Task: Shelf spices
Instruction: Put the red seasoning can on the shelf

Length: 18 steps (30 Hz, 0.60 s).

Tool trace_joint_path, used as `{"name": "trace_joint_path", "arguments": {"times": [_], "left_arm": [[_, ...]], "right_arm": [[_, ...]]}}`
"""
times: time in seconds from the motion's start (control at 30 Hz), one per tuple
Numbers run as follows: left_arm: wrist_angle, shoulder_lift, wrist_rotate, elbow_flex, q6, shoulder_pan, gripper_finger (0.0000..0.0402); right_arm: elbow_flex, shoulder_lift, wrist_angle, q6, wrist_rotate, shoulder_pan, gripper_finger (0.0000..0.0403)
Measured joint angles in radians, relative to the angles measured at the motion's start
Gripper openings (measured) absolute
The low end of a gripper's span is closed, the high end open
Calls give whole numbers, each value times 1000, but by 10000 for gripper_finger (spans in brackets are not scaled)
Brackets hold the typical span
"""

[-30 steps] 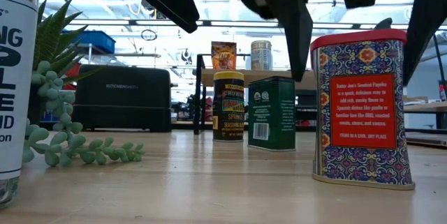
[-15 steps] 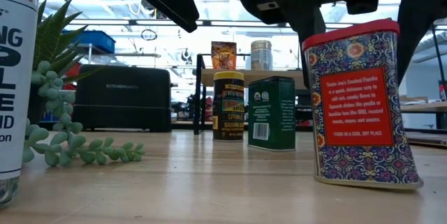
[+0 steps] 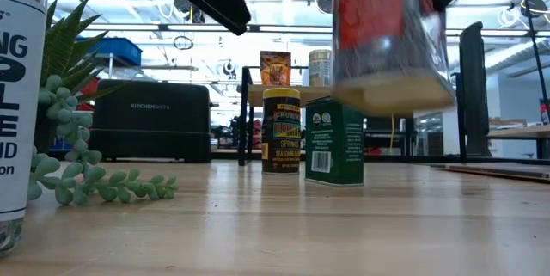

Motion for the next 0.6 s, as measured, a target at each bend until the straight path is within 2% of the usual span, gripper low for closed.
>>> {"name": "trace_joint_path", "arguments": {"times": [0.37,0.6], "left_arm": [[2,-7,-145,0,22,1,247],[141,-78,-237,0,120,1,247]], "right_arm": [[8,-152,-70,110,80,0,198],[8,-236,-101,137,146,0,198]]}}
